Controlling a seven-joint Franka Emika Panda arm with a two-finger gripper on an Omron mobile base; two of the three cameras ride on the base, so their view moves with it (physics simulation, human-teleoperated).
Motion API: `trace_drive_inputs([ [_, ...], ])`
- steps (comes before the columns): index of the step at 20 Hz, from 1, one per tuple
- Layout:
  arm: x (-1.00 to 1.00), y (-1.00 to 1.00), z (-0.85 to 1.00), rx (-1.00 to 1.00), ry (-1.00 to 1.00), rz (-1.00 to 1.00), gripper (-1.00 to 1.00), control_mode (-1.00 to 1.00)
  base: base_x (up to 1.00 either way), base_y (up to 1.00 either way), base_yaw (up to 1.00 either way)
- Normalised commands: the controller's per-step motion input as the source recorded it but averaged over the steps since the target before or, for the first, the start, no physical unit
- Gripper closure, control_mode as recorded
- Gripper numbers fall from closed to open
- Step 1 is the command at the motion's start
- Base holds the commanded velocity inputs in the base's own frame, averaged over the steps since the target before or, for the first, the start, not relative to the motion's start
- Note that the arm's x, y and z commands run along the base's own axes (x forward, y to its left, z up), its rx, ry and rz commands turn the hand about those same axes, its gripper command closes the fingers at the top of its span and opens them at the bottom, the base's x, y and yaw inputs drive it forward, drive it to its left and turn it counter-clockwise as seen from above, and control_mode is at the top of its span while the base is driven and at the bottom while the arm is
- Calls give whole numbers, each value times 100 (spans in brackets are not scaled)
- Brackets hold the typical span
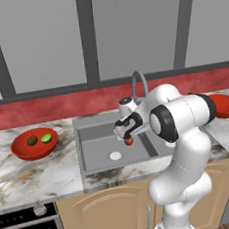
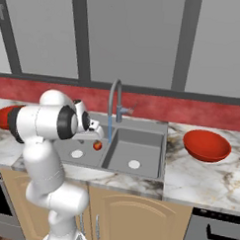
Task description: Pick the kiwis from the sink and place them in one bowl. Place the apple in the other bowl. Then turn off the sink faucet.
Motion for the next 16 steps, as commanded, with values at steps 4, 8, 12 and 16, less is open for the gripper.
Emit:
trace_drive_inputs([
  [4, 24, 0, -30, 0, 0, 0, -100, -100, 0, 0, 0],
  [8, 12, 0, -33, 0, -4, 0, -100, -100, 0, 0, 0],
  [12, 21, 0, -28, 0, -7, 0, -100, -100, 0, 0, 0],
  [16, 20, 0, -24, 0, -7, 0, -100, -100, 0, 0, 0],
])
